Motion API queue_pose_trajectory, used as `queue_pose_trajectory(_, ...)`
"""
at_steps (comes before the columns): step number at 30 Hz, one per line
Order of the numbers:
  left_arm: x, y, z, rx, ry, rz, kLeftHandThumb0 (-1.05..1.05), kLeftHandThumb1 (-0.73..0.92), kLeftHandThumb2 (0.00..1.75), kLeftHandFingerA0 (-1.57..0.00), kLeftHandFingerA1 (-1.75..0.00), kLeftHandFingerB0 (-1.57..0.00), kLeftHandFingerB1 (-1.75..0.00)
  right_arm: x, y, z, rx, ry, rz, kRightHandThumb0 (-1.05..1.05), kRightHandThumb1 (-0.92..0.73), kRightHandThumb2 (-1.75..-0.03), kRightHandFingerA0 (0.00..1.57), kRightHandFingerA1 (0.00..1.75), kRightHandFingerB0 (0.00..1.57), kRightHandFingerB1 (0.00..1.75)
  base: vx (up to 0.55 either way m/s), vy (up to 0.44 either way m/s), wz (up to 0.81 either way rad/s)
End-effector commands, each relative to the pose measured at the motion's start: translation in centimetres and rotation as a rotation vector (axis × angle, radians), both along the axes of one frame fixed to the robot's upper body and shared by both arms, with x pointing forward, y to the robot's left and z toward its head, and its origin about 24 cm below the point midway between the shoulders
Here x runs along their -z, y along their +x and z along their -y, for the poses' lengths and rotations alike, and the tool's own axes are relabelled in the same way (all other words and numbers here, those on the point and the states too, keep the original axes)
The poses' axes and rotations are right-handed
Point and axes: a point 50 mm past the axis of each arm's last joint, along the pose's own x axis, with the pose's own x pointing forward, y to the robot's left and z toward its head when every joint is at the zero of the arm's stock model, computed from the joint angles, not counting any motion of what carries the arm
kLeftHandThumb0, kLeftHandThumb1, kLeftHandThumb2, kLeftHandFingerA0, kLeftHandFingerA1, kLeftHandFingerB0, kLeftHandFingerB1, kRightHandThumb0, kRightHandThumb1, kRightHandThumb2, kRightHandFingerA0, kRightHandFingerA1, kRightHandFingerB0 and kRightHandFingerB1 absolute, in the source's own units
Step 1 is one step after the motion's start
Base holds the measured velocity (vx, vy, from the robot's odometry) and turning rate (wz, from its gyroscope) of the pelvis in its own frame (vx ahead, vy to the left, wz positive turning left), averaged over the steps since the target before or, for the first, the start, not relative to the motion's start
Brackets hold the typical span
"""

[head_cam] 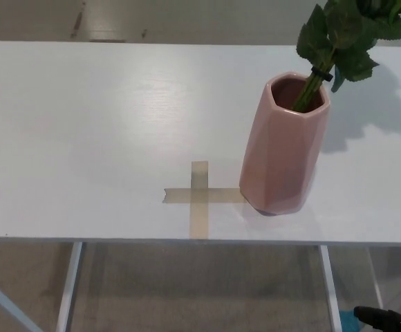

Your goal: Use the left hand to pick up the rose and then lift and insert it into the pink vase.

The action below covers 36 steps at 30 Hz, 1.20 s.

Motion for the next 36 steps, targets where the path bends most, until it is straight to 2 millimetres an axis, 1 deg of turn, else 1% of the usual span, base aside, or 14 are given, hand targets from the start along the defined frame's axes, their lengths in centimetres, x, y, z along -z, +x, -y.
queue_pose_trajectory(1, 7.5, -4.1, -2.4, -0.058, 0.411, -0.248, -0.59, 0.50, 0.56, -0.29, -0.32, -0.31, -0.31, 0.1, -0.3, 0.3, -0.002, -0.008, -0.014, -0.18, -0.61, -0.57, 0.69, 0.54, 0.60, 0.50, 0.00, 0.000, 0.00)
queue_pose_trajectory(4, 9.8, -3.5, -2.3, -0.096, 0.361, -0.323, -0.62, 0.50, 0.56, -0.26, -0.31, -0.29, -0.30, 0.0, -0.2, 0.4, -0.001, -0.010, -0.011, -0.18, -0.61, -0.57, 0.69, 0.54, 0.60, 0.50, 0.00, 0.000, 0.00)
queue_pose_trajectory(8, 11.6, -3.2, -2.0, -0.133, 0.300, -0.382, -0.63, 0.50, 0.56, -0.25, -0.31, -0.28, -0.30, 0.1, -0.3, 0.2, -0.016, -0.012, -0.016, -0.18, -0.61, -0.57, 0.69, 0.54, 0.60, 0.50, 0.00, 0.000, 0.00)
queue_pose_trajectory(9, 12.2, -2.5, -1.8, -0.136, 0.262, -0.396, -0.31, 0.24, 0.86, -0.09, -0.51, -0.09, -0.49, 0.1, -0.3, 0.3, -0.015, -0.015, -0.016, -0.18, -0.61, -0.57, 0.69, 0.53, 0.60, 0.50, 0.00, 0.000, 0.00)
queue_pose_trajectory(14, 12.4, -0.5, -1.9, -0.103, 0.267, -0.410, -0.32, 0.23, 0.86, -0.07, -0.50, -0.07, -0.49, 0.0, -0.1, 0.5, -0.014, -0.013, -0.021, -0.18, -0.61, -0.57, 0.68, 0.53, 0.60, 0.50, 0.00, 0.000, 0.00)
queue_pose_trajectory(18, 12.6, 1.5, -1.8, -0.169, 0.201, -0.406, -0.32, 0.22, 0.85, -0.07, -0.50, -0.07, -0.49, 0.1, 0.0, 0.2, -0.013, -0.005, -0.021, -0.19, -0.61, -0.58, 0.68, 0.53, 0.59, 0.50, 0.00, 0.000, 0.00)
queue_pose_trajectory(20, 12.7, 1.5, -1.9, -0.168, 0.203, -0.406, -0.32, 0.22, 0.85, -0.07, -0.50, -0.07, -0.49, 0.1, 0.0, 0.2, -0.013, -0.005, -0.021, -0.19, -0.61, -0.58, 0.68, 0.53, 0.59, 0.50, 0.00, 0.000, 0.00)
queue_pose_trajectory(23, 13.0, 4.1, -1.3, -0.233, 0.140, -0.404, -0.31, 0.22, 0.85, -0.07, -0.50, -0.07, -0.49, 0.1, -0.1, 0.1, -0.015, -0.014, -0.024, -0.19, -0.61, -0.57, 0.68, 0.53, 0.59, 0.50, 0.00, 0.000, 0.00)
queue_pose_trajectory(26, 13.6, 5.0, -0.6, -0.273, 0.151, -0.412, -0.31, 0.21, 0.84, -0.07, -0.50, -0.07, -0.49, 0.1, 0.0, -0.1, -0.023, -0.012, -0.019, -0.18, -0.61, -0.57, 0.68, 0.53, 0.59, 0.50, 0.00, 0.000, 0.00)
queue_pose_trajectory(28, 14.2, 5.0, -0.1, -0.291, 0.177, -0.409, -0.31, 0.20, 0.84, -0.07, -0.50, -0.07, -0.49, 0.1, 0.1, -0.1, -0.021, -0.005, -0.015, -0.18, -0.61, -0.57, 0.68, 0.53, 0.59, 0.50, 0.00, 0.000, 0.00)
queue_pose_trajectory(31, 14.3, 5.1, -0.1, -0.293, 0.181, -0.408, -0.31, 0.20, 0.84, -0.07, -0.50, -0.07, -0.49, 0.1, 0.1, -0.1, -0.021, -0.005, -0.015, -0.18, -0.61, -0.57, 0.68, 0.53, 0.59, 0.50, 0.00, 0.000, 0.00)
queue_pose_trajectory(32, 14.9, 4.3, 0.5, -0.221, 0.310, -0.383, -0.67, 0.48, 0.56, -0.30, -0.32, -0.26, -0.30, -0.1, 0.3, 0.2, -0.011, -0.003, -0.009, -0.18, -0.61, -0.57, 0.68, 0.53, 0.59, 0.50, 0.00, 0.000, 0.00)
queue_pose_trajectory(33, 15.1, 3.8, 0.9, -0.182, 0.362, -0.368, -0.67, 0.48, 0.56, -0.30, -0.32, -0.26, -0.30, -0.2, 0.4, 0.4, -0.008, -0.002, -0.006, -0.18, -0.61, -0.57, 0.68, 0.53, 0.59, 0.50, 0.00, 0.000, 0.00)
queue_pose_trajectory(36, 15.1, 3.4, 0.7, -0.178, 0.365, -0.363, -0.67, 0.48, 0.56, -0.30, -0.32, -0.26, -0.30, -0.2, 0.3, 0.3, -0.009, 0.003, -0.004, -0.18, -0.61, -0.57, 0.68, 0.53, 0.60, 0.50, 0.00, 0.000, 0.00)
